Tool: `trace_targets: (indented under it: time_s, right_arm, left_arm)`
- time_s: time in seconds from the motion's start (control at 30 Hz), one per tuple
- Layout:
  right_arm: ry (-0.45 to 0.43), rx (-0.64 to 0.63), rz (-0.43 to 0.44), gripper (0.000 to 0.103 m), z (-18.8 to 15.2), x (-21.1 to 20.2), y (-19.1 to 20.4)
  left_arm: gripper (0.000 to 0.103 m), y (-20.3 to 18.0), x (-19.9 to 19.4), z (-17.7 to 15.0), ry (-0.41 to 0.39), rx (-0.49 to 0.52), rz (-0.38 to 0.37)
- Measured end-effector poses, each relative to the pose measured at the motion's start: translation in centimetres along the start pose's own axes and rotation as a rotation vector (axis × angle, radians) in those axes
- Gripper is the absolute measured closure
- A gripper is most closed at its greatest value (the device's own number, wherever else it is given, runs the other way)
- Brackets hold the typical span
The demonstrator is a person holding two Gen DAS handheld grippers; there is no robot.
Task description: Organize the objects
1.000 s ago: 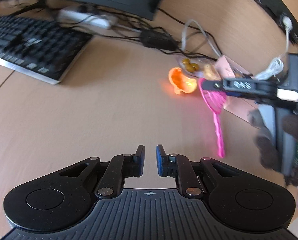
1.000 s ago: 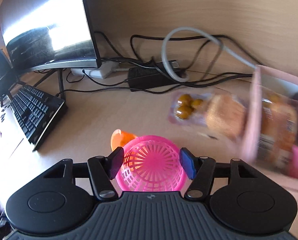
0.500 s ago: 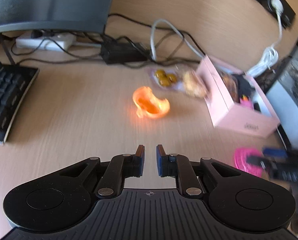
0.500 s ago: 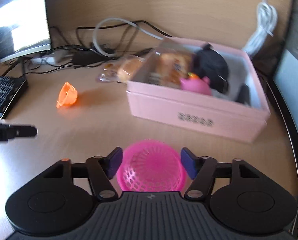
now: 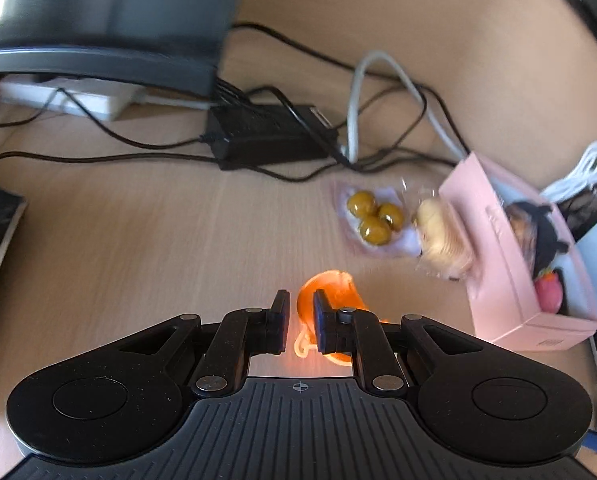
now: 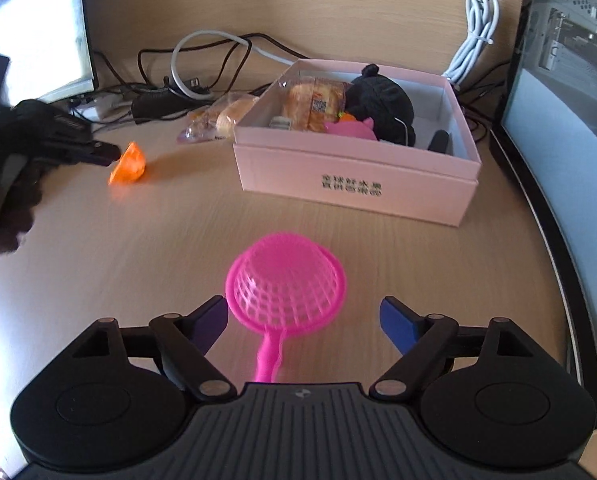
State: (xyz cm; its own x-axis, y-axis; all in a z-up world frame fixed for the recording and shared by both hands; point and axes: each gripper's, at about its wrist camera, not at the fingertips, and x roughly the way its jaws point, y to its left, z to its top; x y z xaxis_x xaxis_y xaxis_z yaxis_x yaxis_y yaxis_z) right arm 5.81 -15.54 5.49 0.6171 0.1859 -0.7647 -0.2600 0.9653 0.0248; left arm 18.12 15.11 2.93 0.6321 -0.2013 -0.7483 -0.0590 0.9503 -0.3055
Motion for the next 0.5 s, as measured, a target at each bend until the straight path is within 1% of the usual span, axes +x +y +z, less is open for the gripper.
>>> trace_targets:
  time_s: [0.17,0.23,0.33,0.4,0.5]
  right_arm:
    - [0.032,-0.001,-0.019,0.019,-1.3,-0.6,-0.5]
    - [0.045,-0.005,-0.027,0.019,-1.6,-0.7,-0.7]
    - [0.053,-0.024,-0.026,0.019,-1.8,-0.9,-0.7]
    - [0.051,-0.043,-0.022,0.019,-1.7,-0.9,-0.5]
    - [0.044,-0.078,-0.012,0.019,-1.3,-0.5,-0.2]
  left_arm:
    - [0.088,-1.5,1.6,-0.1,0.006,0.001,-0.046]
    - [0.089,-2.5,1.7,-0.4,0.015,0.016,-0.059]
    - [0.09,-4.6,0.8,-1.7,0.042,0.092,-0.047]
    - [0.092,-5.7,-0.2,-2.9,0.066,0.135,-0.054]
    - [0.093,-6.9,-2.3,-4.9,0.071,0.192,-0.039]
